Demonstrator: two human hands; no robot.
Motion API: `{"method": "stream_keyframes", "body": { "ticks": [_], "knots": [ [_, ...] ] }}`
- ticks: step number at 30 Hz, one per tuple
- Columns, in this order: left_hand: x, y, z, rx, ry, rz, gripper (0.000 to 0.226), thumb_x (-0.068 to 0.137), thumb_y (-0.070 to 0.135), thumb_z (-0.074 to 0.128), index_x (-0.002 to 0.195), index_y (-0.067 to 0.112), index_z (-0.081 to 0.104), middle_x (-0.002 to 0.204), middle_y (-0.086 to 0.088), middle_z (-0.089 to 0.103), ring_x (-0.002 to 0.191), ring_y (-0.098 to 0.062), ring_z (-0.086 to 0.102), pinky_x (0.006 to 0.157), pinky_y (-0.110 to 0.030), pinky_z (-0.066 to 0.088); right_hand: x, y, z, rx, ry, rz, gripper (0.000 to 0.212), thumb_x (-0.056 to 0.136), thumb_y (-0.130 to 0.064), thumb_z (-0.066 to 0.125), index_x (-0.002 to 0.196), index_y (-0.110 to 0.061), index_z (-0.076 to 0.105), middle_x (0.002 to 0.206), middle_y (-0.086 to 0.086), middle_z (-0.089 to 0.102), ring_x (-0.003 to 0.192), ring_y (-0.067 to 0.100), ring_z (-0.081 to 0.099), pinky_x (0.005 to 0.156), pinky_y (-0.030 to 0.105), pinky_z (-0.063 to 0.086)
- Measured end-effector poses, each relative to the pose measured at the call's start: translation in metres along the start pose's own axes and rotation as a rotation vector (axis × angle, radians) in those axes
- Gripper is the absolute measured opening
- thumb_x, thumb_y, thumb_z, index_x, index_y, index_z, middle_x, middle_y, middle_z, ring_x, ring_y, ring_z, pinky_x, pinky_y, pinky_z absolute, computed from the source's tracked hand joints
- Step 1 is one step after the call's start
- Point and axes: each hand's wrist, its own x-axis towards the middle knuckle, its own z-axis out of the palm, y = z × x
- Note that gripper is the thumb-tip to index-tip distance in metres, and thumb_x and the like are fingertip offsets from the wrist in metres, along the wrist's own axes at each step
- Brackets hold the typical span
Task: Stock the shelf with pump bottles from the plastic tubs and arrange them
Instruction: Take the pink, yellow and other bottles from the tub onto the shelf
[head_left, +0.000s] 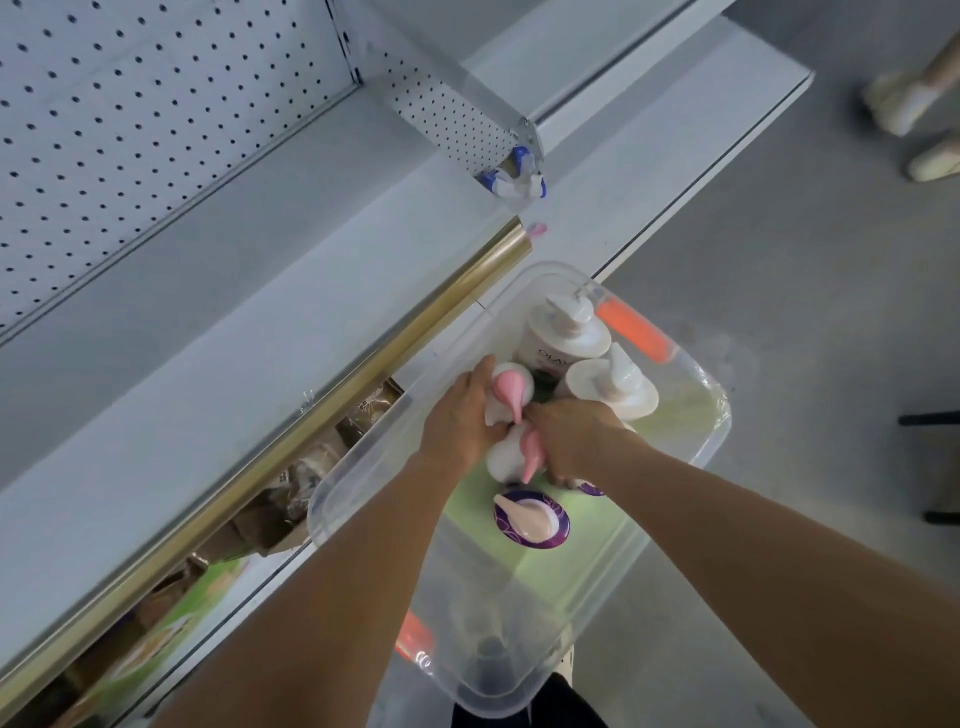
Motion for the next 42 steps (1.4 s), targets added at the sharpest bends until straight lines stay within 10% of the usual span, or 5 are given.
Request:
{"method": "stream_keyframes", "body": {
  "ticks": [17, 22, 37, 42],
  "knots": [
    [-0.004, -0.021, 0.005, -0.106, 0.09, 0.144, 0.083, 0.07, 0.027, 0.086, 0.14, 0.019, 0.042, 0.134, -0.004, 0.055, 0.114, -0.024, 0.058, 0.091, -0.039, 0.052, 0.0, 0.006, 0.007, -0.115, 0.083, -0.115, 0.042, 0.079, -0.017, 0.07, 0.116, -0.018, 0.052, 0.103, 0.002, 0.065, 0.095, 0.028, 0.063, 0.064, 0.03, 0.039],
    [-0.048, -0.048, -0.002, -0.148, 0.089, 0.029, 0.08, 0.065, 0.021, 0.087, 0.134, 0.024, 0.047, 0.127, 0.01, 0.054, 0.114, -0.013, 0.055, 0.093, -0.033, 0.049, 0.002, 0.0, 0.005, -0.111, 0.049, -0.091, 0.046, 0.08, -0.014, 0.072, 0.121, -0.016, 0.051, 0.081, -0.002, 0.056, 0.075, 0.023, 0.055, 0.06, 0.031, 0.044],
    [-0.083, -0.055, 0.018, -0.311, 0.214, -0.355, 0.073, 0.058, 0.027, 0.091, 0.116, 0.022, 0.048, 0.107, 0.001, 0.064, 0.096, -0.025, 0.062, 0.077, -0.033, 0.052, 0.035, -0.005, 0.011, 0.364, 0.134, -0.123, 0.104, 0.06, -0.018, 0.084, 0.145, -0.025, 0.023, 0.121, 0.007, 0.06, 0.111, 0.029, 0.057, 0.094, 0.038, 0.047],
    [-0.082, -0.051, 0.012, -0.35, 0.169, -0.394, 0.062, 0.065, 0.019, 0.087, 0.112, 0.02, 0.047, 0.1, 0.003, 0.058, 0.09, -0.021, 0.056, 0.073, -0.028, 0.045, 0.033, -0.004, 0.018, 0.305, 0.014, -0.128, 0.084, 0.058, -0.015, 0.087, 0.131, -0.023, 0.047, 0.115, 0.001, 0.059, 0.109, 0.024, 0.056, 0.089, 0.036, 0.048]
  ]
}}
